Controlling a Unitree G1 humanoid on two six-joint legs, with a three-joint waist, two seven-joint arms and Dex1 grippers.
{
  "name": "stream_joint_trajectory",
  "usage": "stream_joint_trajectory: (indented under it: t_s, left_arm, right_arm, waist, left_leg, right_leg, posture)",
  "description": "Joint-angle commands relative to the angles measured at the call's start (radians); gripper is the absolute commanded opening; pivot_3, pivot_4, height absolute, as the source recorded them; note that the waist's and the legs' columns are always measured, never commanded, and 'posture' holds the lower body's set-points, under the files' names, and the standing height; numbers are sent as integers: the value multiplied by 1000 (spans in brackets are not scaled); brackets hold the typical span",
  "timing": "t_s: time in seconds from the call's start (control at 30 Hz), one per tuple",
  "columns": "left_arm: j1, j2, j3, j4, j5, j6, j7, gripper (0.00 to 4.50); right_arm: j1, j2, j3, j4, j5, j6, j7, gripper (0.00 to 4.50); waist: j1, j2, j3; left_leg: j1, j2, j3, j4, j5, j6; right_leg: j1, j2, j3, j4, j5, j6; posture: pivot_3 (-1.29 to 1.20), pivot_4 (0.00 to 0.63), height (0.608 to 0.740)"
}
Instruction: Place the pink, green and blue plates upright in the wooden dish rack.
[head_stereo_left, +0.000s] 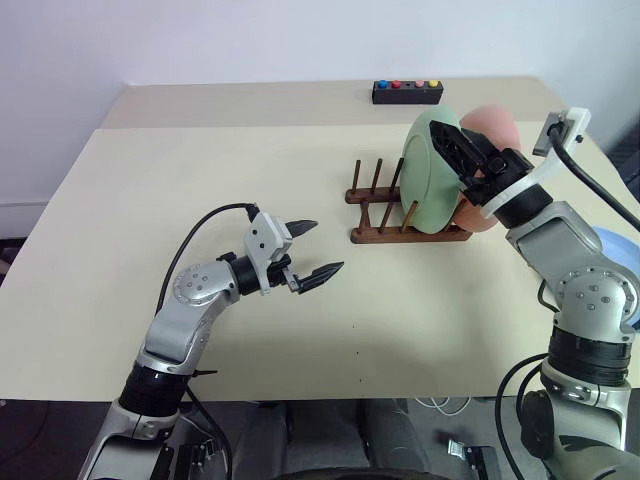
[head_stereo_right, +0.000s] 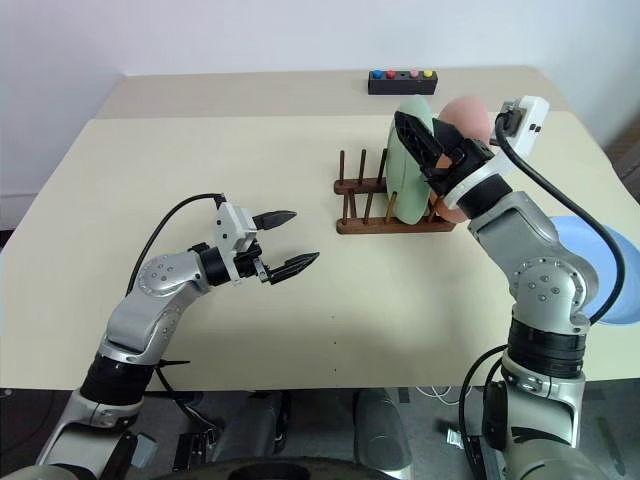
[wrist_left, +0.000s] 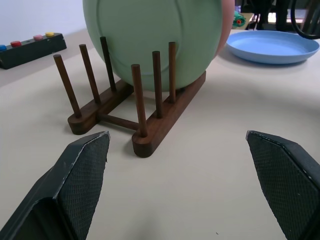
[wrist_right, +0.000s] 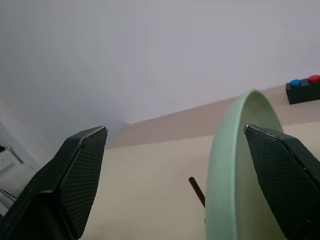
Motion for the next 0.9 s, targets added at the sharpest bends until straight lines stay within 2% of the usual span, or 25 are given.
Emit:
stream_joint_trajectory:
  t_s: [0.03,0.37,0.43,0.5,0.63,0.77,0.9]
  left_arm:
    - [-2,-3,3,-25,-3,-15,3,4500]
    - [-3,-10,-3,-22,-1,-16,1,4500]
    - [-3,-9,-4,-24,-2,-14,-1,4500]
    - [-2,-7,-5,-22,-4,-13,-7,4500]
    - [-9,-5,-14,-10,-4,-16,-18,4500]
    - [-23,-9,-23,5,-3,-20,-32,4500]
    - [-35,-5,-33,10,-15,-20,-61,4500]
  right_arm:
    - [-41,-96,6,-57,-82,-23,85,4464]
    - [-56,-255,-21,-96,-271,-134,260,4464]
    - [-23,-370,-87,-86,-305,-144,352,4464]
    - [83,-513,-183,-18,-402,-175,467,4464]
    - [286,-631,-327,82,-504,-208,621,4464]
    - [459,-668,-420,131,-582,-184,712,4464]
    - [614,-627,-406,146,-664,-163,727,4464]
  waist:
    - [1,0,0]
    - [2,0,0]
    - [4,1,1]
    - [24,0,1]
    - [30,-3,1]
    - [20,-1,0]
    - [19,-1,0]
  left_leg:
    - [0,0,0,0,0,0]
    - [0,0,0,0,0,0]
    - [-1,0,0,0,0,0]
    - [-1,0,0,0,0,0]
    - [-2,0,0,1,-1,2]
    - [0,0,2,1,-1,2]
    - [2,1,3,1,-1,2]
  right_leg:
    - [0,0,0,0,0,0]
    - [0,0,0,0,0,0]
    - [-1,0,0,-1,0,0]
    - [-1,0,0,-1,0,0]
    - [1,-1,-1,-4,0,0]
    - [2,-1,0,-3,-1,-1]
    - [2,0,1,-1,-2,-3]
  posture:
    - [0,150,734]
    - [0,150,734]
    - [0,150,734]
    - [0,150,734]
    - [0,150,734]
    - [0,150,734]
    - [0,150,734]
